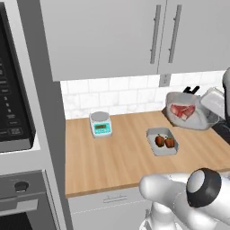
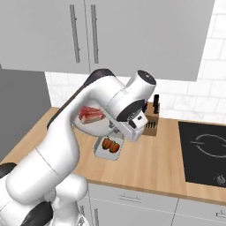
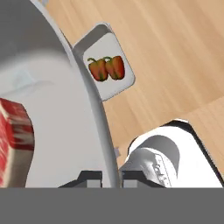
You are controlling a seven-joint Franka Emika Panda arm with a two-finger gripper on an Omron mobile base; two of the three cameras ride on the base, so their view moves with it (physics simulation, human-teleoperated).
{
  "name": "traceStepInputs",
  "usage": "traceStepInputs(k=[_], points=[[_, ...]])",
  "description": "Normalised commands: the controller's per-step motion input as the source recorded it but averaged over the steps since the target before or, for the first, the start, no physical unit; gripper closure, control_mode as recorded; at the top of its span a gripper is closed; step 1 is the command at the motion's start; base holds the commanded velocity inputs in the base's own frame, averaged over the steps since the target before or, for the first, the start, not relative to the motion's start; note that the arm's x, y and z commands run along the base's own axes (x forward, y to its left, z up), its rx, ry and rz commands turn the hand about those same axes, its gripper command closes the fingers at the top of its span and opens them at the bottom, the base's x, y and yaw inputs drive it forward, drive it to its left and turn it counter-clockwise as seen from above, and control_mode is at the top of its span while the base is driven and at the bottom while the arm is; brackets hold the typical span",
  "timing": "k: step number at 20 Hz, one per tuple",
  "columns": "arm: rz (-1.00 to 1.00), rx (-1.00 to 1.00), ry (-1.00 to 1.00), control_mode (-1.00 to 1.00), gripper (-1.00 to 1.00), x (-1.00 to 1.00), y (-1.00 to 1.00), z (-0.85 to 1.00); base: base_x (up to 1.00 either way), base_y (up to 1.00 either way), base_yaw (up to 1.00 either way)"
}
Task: Take the meat container that has the steak and place it on the second highest rack of the freezer. Then take the vegetable container that has the bell peppers and place it on the highest rack of the freezer.
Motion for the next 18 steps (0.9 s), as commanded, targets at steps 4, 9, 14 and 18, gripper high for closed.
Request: traceStepInputs(k=[4, 9, 14, 18], points=[[0.09, -0.18, -0.30, -1.00, 1.00, -0.68, 1.00, 0.25, 0.00, 0.00, 0.00], [0.15, -0.23, -0.21, -1.00, 1.00, -0.32, 0.93, 0.24, 0.00, 0.00, 0.00], [0.24, -0.17, 0.00, -1.00, 1.00, 0.00, 0.84, 0.15, 0.00, 0.00, 0.00], [0.06, -0.01, 0.00, -1.00, 1.00, -0.09, 0.38, 0.02, 0.00, 0.00, 0.00]])
